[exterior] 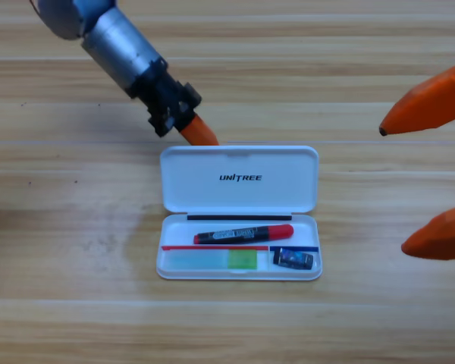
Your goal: Clean up eraser and pencils
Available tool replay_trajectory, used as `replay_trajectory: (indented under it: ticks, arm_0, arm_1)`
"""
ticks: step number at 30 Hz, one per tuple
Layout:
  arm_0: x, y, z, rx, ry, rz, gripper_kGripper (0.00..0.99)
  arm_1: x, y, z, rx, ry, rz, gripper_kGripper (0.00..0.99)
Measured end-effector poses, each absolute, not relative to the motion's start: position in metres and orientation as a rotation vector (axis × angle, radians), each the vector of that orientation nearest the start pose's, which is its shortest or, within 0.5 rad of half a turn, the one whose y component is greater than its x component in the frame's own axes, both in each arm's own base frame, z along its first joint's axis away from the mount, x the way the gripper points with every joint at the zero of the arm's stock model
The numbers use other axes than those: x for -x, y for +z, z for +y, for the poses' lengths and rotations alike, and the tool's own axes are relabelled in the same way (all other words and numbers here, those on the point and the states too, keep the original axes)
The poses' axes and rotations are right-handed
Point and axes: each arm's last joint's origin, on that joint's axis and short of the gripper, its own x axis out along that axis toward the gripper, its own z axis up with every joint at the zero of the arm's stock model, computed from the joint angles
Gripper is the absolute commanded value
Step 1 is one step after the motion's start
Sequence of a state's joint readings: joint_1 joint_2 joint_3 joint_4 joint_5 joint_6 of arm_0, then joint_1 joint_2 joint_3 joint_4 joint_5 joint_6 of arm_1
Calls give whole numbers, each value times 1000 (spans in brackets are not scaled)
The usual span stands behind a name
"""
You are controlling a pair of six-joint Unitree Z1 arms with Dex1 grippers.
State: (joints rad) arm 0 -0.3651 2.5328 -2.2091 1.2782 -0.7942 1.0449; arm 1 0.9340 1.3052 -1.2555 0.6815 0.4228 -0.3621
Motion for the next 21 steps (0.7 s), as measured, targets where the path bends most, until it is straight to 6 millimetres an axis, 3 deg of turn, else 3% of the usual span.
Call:
replay_trajectory:
  ticks: [9, 21]
  arm_0:
    - [-454, 173, -224, -367, -1629, 1022, 0]
    - [-443, 173, -224, -356, -1655, 1067, 0]
  arm_1:
    - [-111, 411, 184, 490, 1424, 523, 990]
    - [-111, 411, 185, 484, 1422, 520, 990]
